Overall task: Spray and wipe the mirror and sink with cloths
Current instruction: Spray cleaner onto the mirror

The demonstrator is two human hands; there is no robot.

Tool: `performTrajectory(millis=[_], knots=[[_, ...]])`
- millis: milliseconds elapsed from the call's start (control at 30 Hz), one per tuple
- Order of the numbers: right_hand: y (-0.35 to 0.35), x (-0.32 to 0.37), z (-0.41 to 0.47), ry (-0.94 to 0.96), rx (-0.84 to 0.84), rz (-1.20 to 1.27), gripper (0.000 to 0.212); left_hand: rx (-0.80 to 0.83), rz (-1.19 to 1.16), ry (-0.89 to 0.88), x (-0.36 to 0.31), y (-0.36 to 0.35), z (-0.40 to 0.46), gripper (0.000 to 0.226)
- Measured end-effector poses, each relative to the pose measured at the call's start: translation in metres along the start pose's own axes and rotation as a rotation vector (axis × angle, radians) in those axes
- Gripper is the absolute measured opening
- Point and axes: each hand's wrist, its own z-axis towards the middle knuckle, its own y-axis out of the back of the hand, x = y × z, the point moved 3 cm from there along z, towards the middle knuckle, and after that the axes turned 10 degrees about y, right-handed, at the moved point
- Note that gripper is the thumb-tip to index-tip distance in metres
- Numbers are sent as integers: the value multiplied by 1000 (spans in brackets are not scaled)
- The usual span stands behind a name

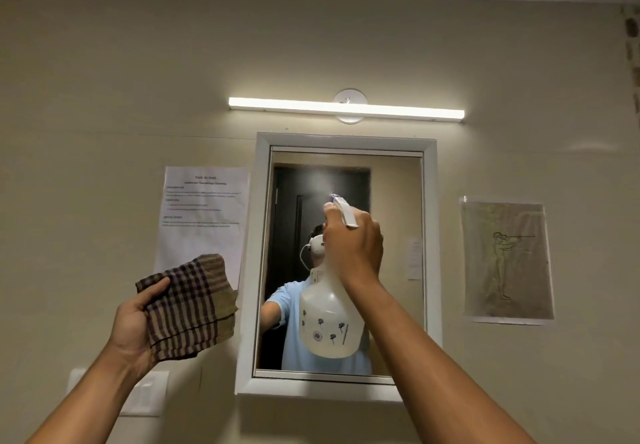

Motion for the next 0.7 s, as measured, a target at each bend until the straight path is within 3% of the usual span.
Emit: performTrajectory(millis=[533,700], knots=[[-35,-1,-54,-57,120,106,35,-61,-22,44,8,25,-6,48],[-7,-25,-63,-98,33,63,28,-16,-9,54,16,14,-14,53]])
